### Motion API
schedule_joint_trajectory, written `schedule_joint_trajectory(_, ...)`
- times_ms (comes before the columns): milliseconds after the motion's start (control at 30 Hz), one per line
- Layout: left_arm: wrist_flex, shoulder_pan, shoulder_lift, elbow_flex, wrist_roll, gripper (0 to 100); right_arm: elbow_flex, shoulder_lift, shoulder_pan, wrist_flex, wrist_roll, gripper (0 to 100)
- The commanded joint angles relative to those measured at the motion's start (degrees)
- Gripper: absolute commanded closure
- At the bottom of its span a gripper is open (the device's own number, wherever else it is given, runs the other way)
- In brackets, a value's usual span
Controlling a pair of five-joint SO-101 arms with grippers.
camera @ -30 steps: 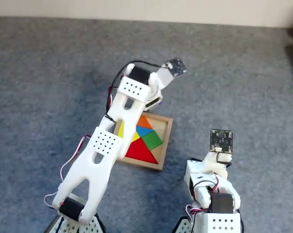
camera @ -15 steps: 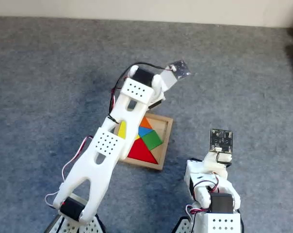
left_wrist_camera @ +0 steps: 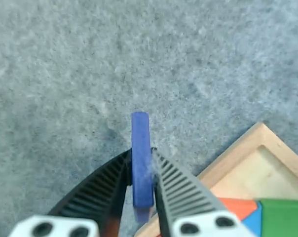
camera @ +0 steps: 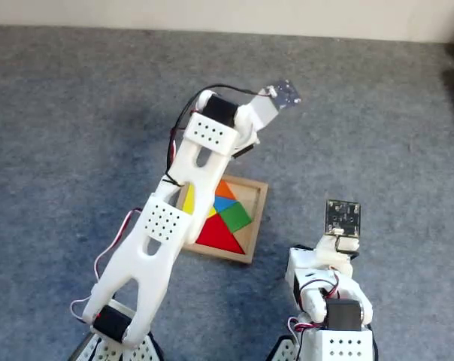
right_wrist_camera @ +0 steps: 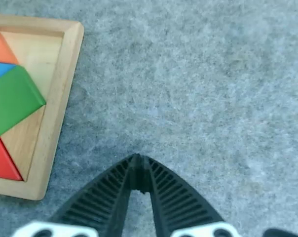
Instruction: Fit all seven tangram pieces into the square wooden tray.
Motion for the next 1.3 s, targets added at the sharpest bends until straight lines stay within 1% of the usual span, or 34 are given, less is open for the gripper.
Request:
schedule_joint_trajectory(0,0.5,2.0,-8.7,3.0,-0.9,100,7.7,-0.3,0.7,-1.5,0.8,98.7)
schedule_joint_trajectory(167,0.4,3.1,-20.4,18.2,-1.4,100,7.7,-0.3,0.7,-1.5,0.8,98.7)
schedule_joint_trajectory(367,0.2,5.2,-33.5,36.5,-6.8,100,7.7,-0.3,0.7,-1.5,0.8,98.7)
schedule_joint_trajectory(533,0.2,6.8,-40.7,47.7,-11.2,100,7.7,-0.3,0.7,-1.5,0.8,98.7)
schedule_joint_trajectory(733,0.2,7.7,-45.5,58.9,-18.3,100,7.7,-0.3,0.7,-1.5,0.8,98.7)
schedule_joint_trajectory(867,0.1,7.7,-47.7,64.0,-22.9,100,7.7,-0.3,0.7,-1.5,0.8,98.7)
schedule_joint_trajectory(1100,0.0,7.6,-47.6,68.2,-29.0,100,7.7,-0.3,0.7,-2.4,0.8,98.7)
schedule_joint_trajectory(1267,-1.8,7.8,-47.6,71.6,-30.2,100,7.7,-0.3,2.5,-2.8,0.8,98.7)
